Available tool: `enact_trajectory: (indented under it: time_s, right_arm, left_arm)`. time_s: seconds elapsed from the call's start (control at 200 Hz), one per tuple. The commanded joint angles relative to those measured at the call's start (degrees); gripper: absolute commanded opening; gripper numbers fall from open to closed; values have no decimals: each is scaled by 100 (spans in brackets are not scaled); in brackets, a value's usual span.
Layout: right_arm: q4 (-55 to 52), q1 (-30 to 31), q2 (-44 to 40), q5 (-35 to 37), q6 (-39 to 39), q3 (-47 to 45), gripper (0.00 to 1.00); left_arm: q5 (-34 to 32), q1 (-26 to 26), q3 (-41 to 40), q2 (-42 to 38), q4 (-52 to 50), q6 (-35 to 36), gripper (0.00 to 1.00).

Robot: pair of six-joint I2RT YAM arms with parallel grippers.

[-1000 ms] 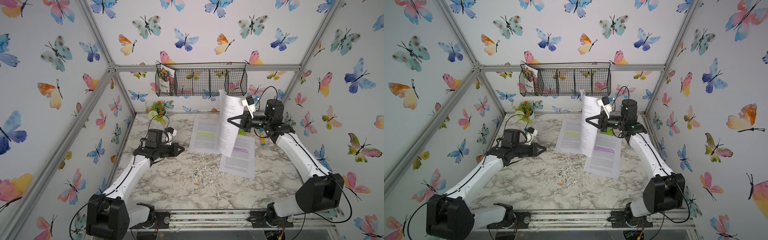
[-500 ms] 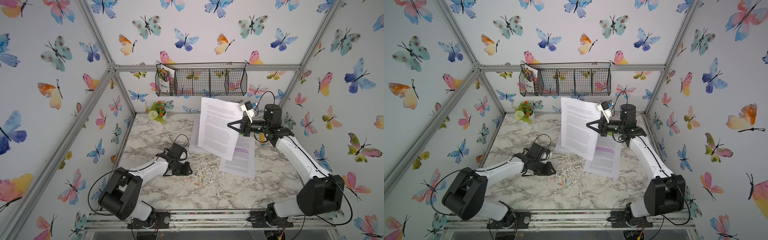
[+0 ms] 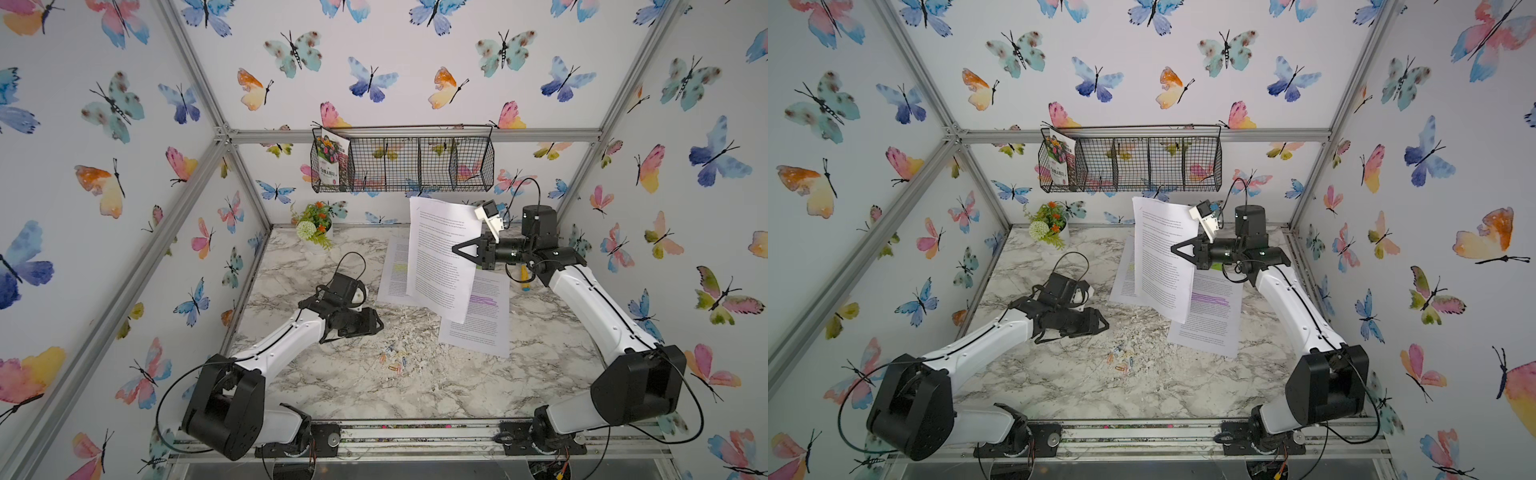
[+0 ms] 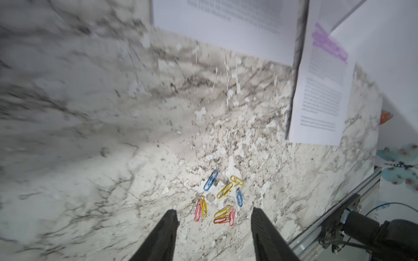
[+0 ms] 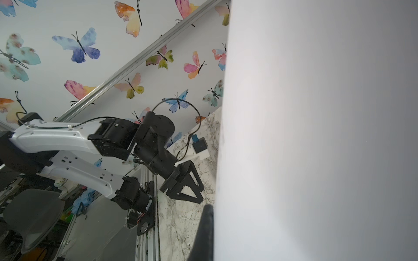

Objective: Unclip the paperclips from the documents
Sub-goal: Place the paper clip at the center of the board, then place the document at the center of the board.

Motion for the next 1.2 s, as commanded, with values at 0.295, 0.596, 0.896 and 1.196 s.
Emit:
enact_trajectory:
  time_s: [0.295, 0.596, 0.896, 1.196]
  right_arm:
    - [182, 2765, 2890, 764, 1267, 2908, 2]
    - [2840, 2785, 4106, 1563, 3247, 2278, 2]
    - [3287, 2785, 5706, 2574, 4116, 3136, 5]
    - [1229, 2509, 5059, 4026, 2844, 3283, 98]
  left_arm:
    - [-1632, 1174, 1902, -1008, -673, 658, 54]
    - [-1705, 1245, 2033, -1009, -747, 604, 55]
    - [-1667, 1254, 2232, -847, -809, 644, 55]
    - [-2513, 1263, 1915, -996, -405, 301, 99]
